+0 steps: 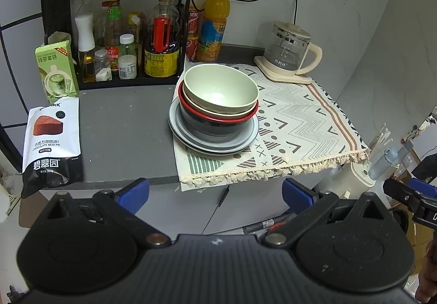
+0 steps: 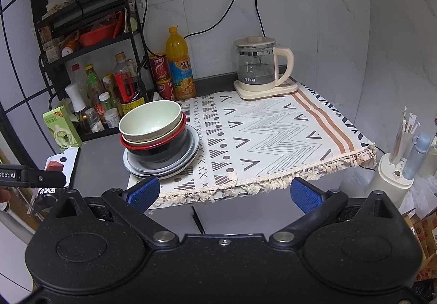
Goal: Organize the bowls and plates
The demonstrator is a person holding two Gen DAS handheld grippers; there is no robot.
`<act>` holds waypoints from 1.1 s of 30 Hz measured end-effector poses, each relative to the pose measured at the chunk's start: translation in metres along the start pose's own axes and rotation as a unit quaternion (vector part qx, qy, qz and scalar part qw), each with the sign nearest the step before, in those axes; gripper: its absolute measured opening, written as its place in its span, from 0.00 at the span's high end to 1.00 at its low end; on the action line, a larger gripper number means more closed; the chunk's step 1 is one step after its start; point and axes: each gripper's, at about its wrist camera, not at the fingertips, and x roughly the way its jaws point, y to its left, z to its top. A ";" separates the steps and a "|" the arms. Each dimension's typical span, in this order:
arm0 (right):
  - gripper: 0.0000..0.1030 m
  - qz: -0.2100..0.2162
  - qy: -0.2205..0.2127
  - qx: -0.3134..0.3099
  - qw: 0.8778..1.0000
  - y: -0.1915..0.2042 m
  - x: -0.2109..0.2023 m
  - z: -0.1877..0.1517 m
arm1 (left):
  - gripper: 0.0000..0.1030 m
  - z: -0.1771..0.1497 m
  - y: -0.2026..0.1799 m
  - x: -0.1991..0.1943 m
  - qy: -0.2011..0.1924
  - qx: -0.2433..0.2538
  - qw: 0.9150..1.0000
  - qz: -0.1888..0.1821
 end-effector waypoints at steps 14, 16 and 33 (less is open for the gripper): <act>0.00 0.002 -0.003 0.000 1.000 -0.004 0.005 0.004 | 0.01 0.002 -0.002 0.003 0.000 0.000 1.000 0.002; 0.00 0.003 -0.003 0.000 1.000 -0.005 0.005 0.004 | 0.01 0.003 -0.002 0.003 -0.001 0.000 1.000 0.002; 0.00 0.003 -0.001 0.002 1.000 -0.006 0.009 0.005 | 0.01 0.007 -0.007 0.007 0.002 0.009 1.000 0.001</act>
